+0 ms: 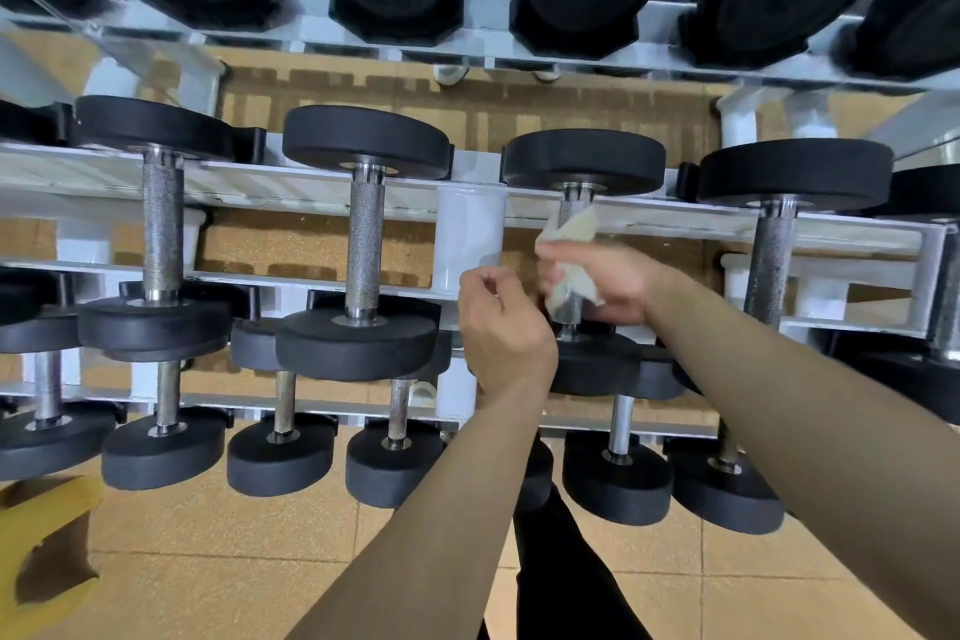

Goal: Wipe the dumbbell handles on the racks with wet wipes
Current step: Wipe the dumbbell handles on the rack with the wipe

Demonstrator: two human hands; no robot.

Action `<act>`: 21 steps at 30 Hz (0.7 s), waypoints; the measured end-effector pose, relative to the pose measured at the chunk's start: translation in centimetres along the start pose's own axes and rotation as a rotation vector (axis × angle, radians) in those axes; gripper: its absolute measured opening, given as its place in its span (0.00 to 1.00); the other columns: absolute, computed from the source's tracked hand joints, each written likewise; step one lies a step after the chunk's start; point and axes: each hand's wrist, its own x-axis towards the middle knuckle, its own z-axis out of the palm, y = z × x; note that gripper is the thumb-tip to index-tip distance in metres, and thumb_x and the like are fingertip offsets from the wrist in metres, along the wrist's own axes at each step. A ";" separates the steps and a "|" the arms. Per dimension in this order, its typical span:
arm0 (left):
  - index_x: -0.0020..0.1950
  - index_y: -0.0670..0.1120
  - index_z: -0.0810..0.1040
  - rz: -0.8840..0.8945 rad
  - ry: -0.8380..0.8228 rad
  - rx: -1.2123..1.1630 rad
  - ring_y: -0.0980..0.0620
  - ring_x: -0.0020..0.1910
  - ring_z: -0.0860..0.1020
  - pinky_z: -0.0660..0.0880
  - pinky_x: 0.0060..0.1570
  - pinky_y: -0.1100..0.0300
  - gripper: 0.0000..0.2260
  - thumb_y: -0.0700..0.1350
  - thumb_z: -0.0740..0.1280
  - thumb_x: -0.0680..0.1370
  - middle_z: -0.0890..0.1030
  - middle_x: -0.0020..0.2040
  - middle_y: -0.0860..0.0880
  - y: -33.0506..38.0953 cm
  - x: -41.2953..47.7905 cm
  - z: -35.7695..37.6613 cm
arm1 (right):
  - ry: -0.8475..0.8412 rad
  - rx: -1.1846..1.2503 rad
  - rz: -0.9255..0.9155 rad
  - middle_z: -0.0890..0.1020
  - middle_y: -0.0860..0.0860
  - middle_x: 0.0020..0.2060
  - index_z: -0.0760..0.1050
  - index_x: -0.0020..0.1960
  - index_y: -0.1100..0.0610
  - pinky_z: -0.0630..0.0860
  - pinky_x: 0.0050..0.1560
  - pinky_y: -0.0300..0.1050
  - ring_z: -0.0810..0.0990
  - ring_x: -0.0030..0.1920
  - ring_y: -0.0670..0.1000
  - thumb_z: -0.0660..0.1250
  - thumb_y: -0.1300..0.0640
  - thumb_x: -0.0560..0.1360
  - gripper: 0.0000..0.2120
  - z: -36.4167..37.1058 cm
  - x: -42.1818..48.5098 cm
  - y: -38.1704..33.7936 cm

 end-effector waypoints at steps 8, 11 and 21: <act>0.51 0.49 0.75 -0.038 -0.018 0.005 0.49 0.49 0.74 0.66 0.47 0.56 0.09 0.48 0.57 0.84 0.77 0.50 0.51 0.3 0.0 -0.1 | 0.549 -0.165 -0.140 0.86 0.57 0.41 0.82 0.51 0.63 0.79 0.33 0.43 0.85 0.39 0.54 0.80 0.56 0.70 0.15 2.6 0.0 -0.1; 0.52 0.48 0.75 -0.042 -0.024 0.006 0.52 0.47 0.73 0.65 0.47 0.57 0.09 0.48 0.56 0.84 0.76 0.48 0.53 0.2 0.1 -0.1 | 0.490 0.018 -0.223 0.83 0.53 0.37 0.81 0.47 0.60 0.80 0.34 0.42 0.84 0.39 0.53 0.77 0.57 0.74 0.07 3.0 0.7 -2.4; 0.45 0.56 0.71 -0.035 -0.021 0.004 0.50 0.49 0.79 0.75 0.51 0.51 0.08 0.52 0.56 0.82 0.75 0.46 0.57 -0.2 0.5 0.2 | -0.003 -0.100 0.020 0.82 0.53 0.34 0.77 0.44 0.60 0.80 0.44 0.43 0.84 0.40 0.49 0.71 0.57 0.76 0.07 0.1 -0.6 0.5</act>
